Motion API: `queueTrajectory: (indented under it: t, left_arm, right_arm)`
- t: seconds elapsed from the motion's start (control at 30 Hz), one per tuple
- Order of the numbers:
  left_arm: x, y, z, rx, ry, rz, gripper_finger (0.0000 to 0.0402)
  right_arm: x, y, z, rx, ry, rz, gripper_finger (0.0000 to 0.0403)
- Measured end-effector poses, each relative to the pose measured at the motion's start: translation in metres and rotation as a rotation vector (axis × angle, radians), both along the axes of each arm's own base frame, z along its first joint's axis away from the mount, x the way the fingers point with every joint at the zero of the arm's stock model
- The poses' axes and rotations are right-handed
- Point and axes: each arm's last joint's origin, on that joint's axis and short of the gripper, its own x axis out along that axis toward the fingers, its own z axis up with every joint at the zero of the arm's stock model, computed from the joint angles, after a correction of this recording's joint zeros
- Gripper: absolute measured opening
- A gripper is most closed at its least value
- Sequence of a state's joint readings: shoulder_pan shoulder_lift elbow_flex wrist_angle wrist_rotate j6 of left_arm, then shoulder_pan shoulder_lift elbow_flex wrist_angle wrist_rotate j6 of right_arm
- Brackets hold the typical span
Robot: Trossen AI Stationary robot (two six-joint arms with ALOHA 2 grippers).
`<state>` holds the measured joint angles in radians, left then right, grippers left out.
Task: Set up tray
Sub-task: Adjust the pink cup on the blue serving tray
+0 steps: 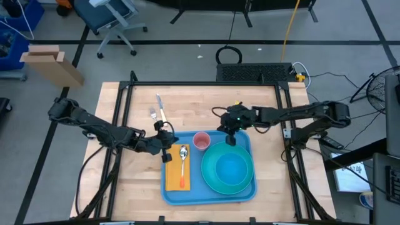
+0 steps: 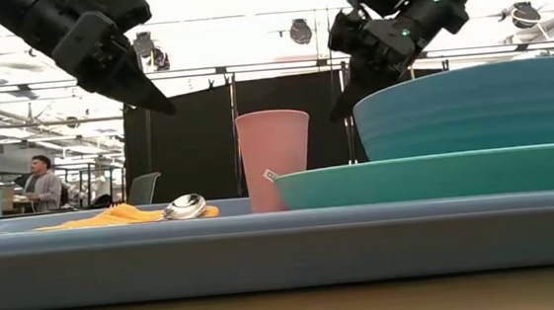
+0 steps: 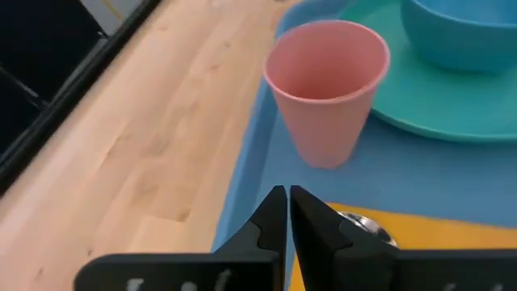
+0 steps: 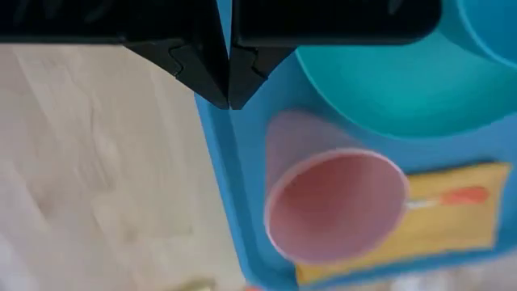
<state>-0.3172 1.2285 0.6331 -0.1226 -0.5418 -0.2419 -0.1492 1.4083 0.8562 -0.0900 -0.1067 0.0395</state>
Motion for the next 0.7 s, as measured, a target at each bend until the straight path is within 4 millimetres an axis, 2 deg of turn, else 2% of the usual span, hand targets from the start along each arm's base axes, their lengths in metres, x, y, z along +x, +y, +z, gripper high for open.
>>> queueTrajectory:
  t: [0.1, 0.2, 0.37, 0.7]
  left_arm:
    - [0.002, 0.003, 0.001, -0.027, -0.026, 0.04, 0.0025]
    - [0.006, 0.008, -0.003, -0.081, -0.013, 0.051, 0.0009]
    - [0.012, 0.011, -0.013, -0.105, 0.021, 0.064, 0.0009]
    - [0.032, 0.009, -0.031, -0.136, -0.002, 0.025, 0.001]
  right_arm:
    - [0.007, -0.001, -0.002, 0.028, 0.047, -0.004, 0.0]
    - [0.014, 0.002, -0.004, 0.092, 0.054, 0.045, 0.0]
    - [0.025, 0.006, -0.011, 0.087, 0.082, 0.033, 0.0]
    - [0.03, 0.007, -0.006, 0.076, 0.023, 0.028, 0.0]
